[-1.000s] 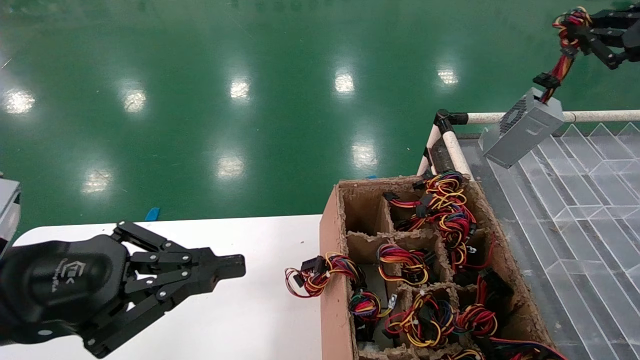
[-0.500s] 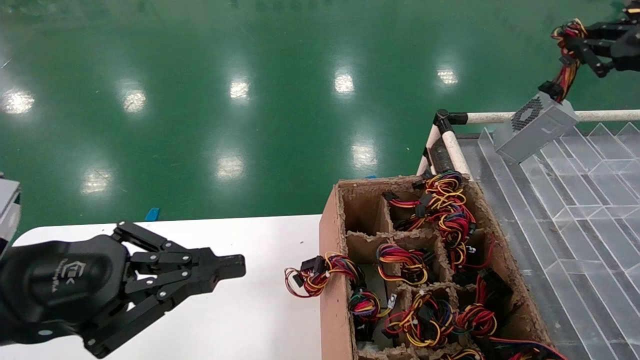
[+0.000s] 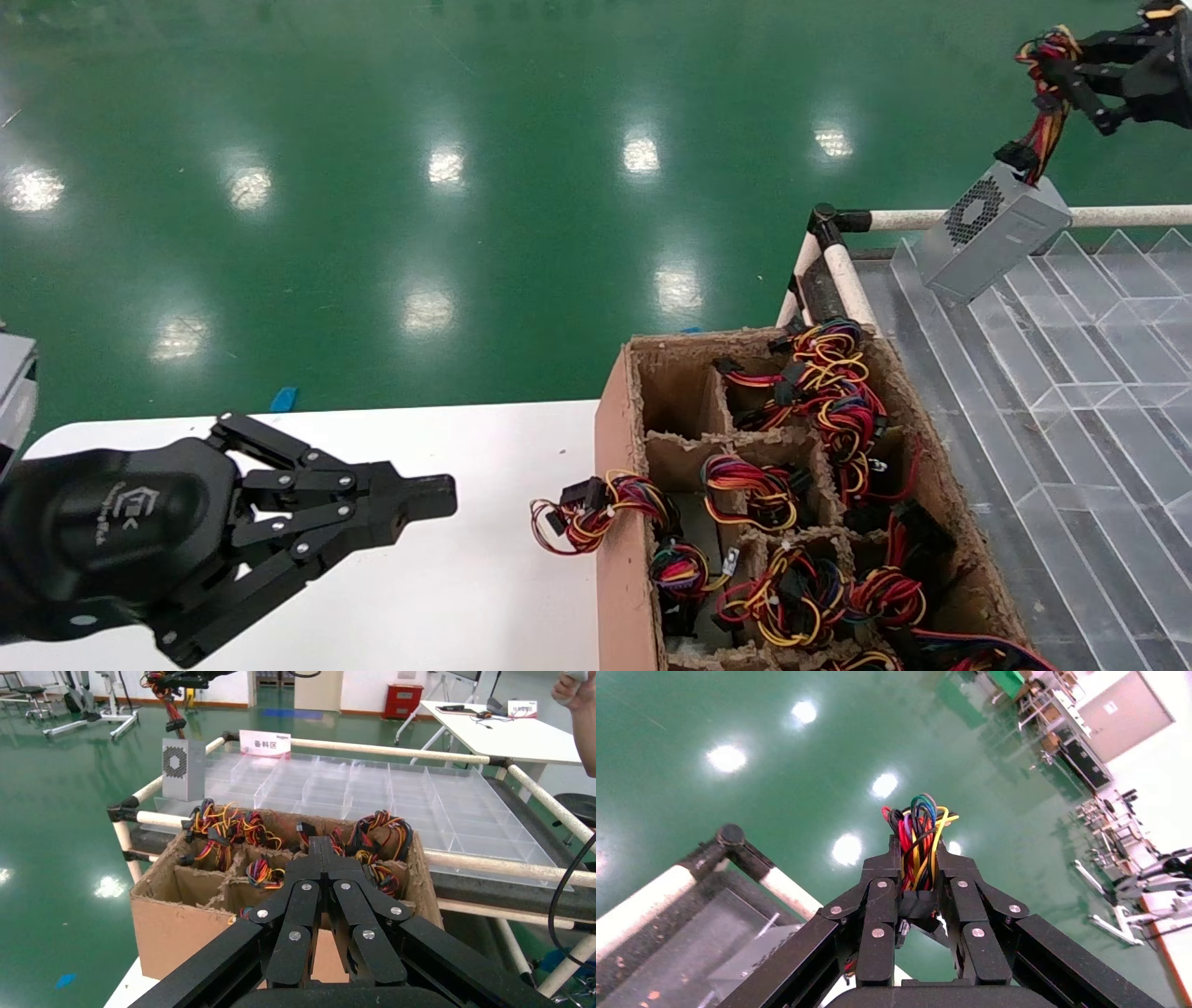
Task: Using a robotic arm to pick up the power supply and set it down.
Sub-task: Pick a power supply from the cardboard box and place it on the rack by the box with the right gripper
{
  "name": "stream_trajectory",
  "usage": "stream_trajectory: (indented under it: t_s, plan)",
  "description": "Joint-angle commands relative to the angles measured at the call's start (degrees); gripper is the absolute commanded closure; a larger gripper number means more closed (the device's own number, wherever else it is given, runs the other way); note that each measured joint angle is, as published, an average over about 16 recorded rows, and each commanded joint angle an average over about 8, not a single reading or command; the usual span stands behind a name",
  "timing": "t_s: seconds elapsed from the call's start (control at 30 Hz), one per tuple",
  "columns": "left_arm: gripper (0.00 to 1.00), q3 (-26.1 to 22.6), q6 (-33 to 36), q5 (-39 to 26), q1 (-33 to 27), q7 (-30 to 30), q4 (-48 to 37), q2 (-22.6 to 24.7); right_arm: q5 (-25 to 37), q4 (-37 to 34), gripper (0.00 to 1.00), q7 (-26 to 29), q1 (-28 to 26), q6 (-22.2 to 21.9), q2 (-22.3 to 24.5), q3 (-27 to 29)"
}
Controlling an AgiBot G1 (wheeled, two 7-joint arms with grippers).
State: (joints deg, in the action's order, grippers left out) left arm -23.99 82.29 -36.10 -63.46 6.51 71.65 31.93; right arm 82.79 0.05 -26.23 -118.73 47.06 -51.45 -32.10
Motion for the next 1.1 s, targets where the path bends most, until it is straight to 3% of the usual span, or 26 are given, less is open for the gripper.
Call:
stream_trajectory:
  t_s: [0.03,0.83,1.1]
  plan:
    - [1.0,0.0,0.0,0.0,0.0,0.0,0.0,0.0,0.05,-0.02,1.0,-0.11,0.02,-0.61,0.05,-0.03]
    - [1.0,0.0,0.0,0.0,0.0,0.0,0.0,0.0,-1.13,0.41,1.0,-1.39,1.12,-0.72,-1.57,0.78]
    - [1.0,0.0,0.0,0.0,0.0,0.0,0.0,0.0,-0.52,0.38,1.0,-2.44,0.78,-2.63,-0.94,0.36]
